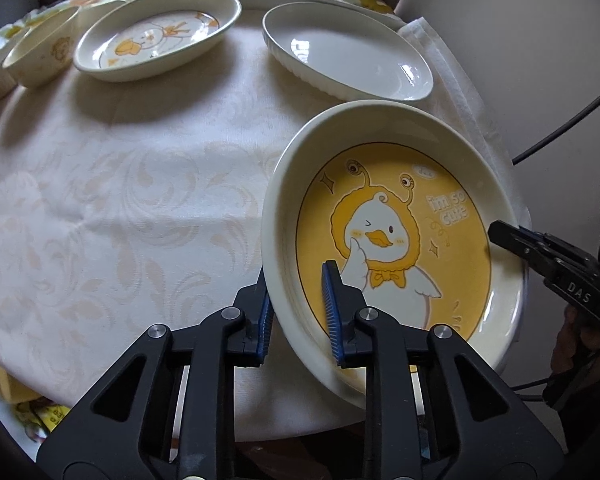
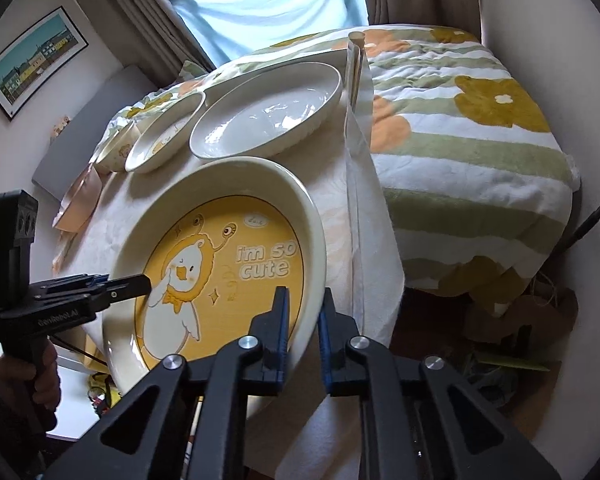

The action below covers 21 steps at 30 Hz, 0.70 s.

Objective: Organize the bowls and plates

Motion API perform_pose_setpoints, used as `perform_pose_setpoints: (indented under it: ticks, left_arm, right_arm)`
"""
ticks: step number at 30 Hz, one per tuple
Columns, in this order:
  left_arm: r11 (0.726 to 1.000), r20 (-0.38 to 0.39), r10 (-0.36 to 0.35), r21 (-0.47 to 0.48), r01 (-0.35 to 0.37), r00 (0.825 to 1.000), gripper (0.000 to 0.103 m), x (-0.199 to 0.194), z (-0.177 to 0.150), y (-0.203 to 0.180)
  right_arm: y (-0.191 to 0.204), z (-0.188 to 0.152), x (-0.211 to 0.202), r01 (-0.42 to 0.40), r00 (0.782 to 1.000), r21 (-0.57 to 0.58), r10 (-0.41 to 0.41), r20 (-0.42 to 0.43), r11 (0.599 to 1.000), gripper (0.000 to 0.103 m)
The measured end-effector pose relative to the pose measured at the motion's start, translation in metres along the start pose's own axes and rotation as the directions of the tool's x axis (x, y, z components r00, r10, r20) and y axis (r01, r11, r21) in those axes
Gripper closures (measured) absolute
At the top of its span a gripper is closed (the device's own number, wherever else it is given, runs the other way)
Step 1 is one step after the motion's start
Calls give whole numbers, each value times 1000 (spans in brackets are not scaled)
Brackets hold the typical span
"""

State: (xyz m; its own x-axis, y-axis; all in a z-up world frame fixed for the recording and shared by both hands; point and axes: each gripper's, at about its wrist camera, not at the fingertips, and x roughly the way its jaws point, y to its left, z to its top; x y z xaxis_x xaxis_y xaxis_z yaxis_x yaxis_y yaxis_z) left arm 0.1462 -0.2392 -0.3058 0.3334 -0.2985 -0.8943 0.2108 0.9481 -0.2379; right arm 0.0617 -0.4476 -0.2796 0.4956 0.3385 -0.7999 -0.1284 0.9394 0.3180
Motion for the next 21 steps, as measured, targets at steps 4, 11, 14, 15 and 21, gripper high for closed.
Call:
perform_pose_setpoints:
  ticks: [4,11,14,15,21]
  left_arm:
    - [1000,10,-3,-4,4,1000,83,-8,0,3]
    - [1000,63,-28,-9,29,998,83,-44,1,16]
    - [999,94,-37,-10,38,995,83,-73,-3,30]
    - [999,107,-36,-8,37,994,83,-85,-2,37]
    - [999,151,-35,2,35,988,83,-134,4,79]
  right_arm:
    - [5,2,-4,-4,1000,-20,5,5,1000,90]
    - [24,10,-21,0,999,-67,4,49,998,90]
    - [41,18,-31,-1,998,-76,6,70,997,90]
    - [47,20,-34,-4,997,-75,10,77,997,90]
    - [102,35,-40,-23,994,-85,32,108,996,90]
